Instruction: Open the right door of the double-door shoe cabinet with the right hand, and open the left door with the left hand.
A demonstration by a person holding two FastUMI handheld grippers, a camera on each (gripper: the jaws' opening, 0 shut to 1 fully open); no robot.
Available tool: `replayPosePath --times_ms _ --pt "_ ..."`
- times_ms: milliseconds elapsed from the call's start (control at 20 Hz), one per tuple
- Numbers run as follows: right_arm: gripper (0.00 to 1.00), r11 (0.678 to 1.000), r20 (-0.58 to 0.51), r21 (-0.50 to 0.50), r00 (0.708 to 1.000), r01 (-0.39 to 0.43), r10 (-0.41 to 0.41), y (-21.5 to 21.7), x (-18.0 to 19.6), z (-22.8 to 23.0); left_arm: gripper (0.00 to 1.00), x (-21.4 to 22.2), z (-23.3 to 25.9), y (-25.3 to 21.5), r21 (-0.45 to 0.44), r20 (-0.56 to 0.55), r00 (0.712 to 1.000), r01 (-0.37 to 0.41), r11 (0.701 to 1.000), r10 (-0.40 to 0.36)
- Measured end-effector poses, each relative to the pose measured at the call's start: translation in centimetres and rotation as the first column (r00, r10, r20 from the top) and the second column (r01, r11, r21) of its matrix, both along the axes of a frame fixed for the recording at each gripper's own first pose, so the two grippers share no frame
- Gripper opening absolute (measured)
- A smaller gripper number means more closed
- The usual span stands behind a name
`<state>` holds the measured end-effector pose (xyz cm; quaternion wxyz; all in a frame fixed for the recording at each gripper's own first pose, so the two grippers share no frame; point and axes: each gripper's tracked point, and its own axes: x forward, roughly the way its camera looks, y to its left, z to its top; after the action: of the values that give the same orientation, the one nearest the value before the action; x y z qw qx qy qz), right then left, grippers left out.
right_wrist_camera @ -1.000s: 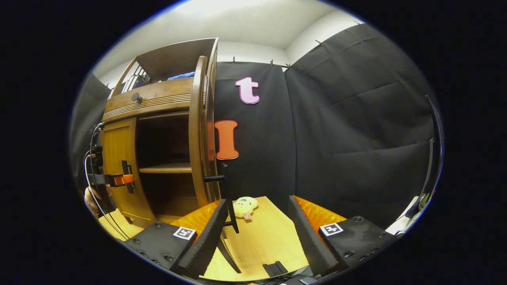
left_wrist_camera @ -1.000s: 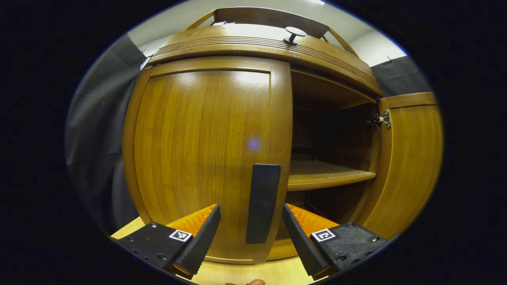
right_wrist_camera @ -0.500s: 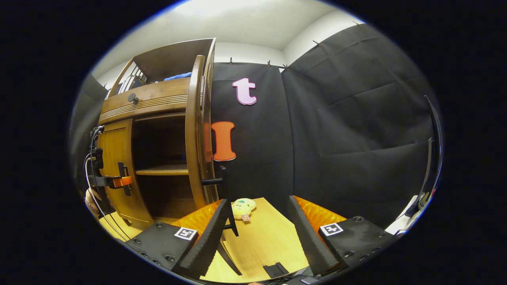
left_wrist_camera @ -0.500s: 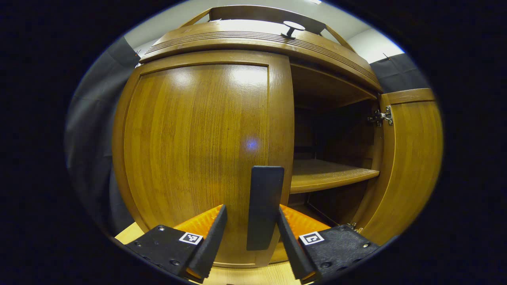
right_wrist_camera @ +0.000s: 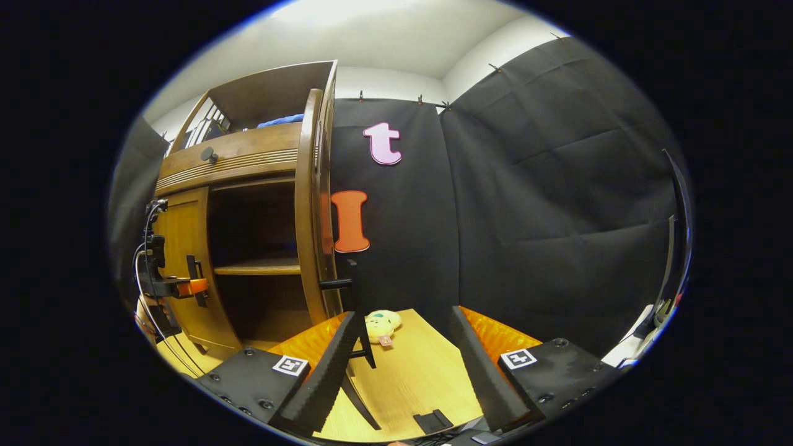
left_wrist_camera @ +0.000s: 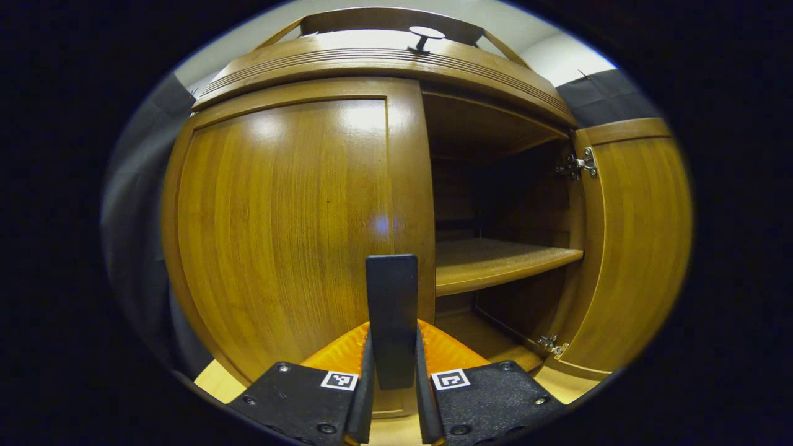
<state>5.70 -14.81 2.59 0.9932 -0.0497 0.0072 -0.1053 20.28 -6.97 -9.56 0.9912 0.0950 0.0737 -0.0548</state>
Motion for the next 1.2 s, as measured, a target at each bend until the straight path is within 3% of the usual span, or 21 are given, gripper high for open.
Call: replayPosePath --times_ms 150,350,800,900,1200 --pt "1.00 1.000 -0.007 -0.004 1.000 0.016 -0.016 0.1 0.1 0.1 0.21 -0.7 0.0 0.2 -0.032 0.004 1.000 0.029 0.999 -0.029" --pt "1.00 1.000 -0.005 -0.020 1.000 0.017 -0.017 0.5 -0.8 0.5 0.17 -2.5 0.4 0.1 -0.054 -0.005 0.997 0.083 0.995 -0.083" --pt "1.00 0.999 -0.010 -0.029 0.999 0.043 -0.043 0.6 -2.7 1.3 0.18 -8.2 1.6 1.3 -0.154 -0.034 0.977 0.204 0.967 -0.212" --pt "0.88 0.998 -0.010 -0.031 0.998 0.054 -0.054 0.5 -3.0 1.5 0.18 -9.2 1.7 1.6 -0.141 -0.037 0.973 0.219 0.965 -0.226" --pt "0.88 0.996 -0.004 -0.035 0.997 0.078 -0.078 0.7 -3.9 1.7 0.18 -11.1 2.1 2.5 -0.152 -0.041 0.965 0.251 0.956 -0.260"
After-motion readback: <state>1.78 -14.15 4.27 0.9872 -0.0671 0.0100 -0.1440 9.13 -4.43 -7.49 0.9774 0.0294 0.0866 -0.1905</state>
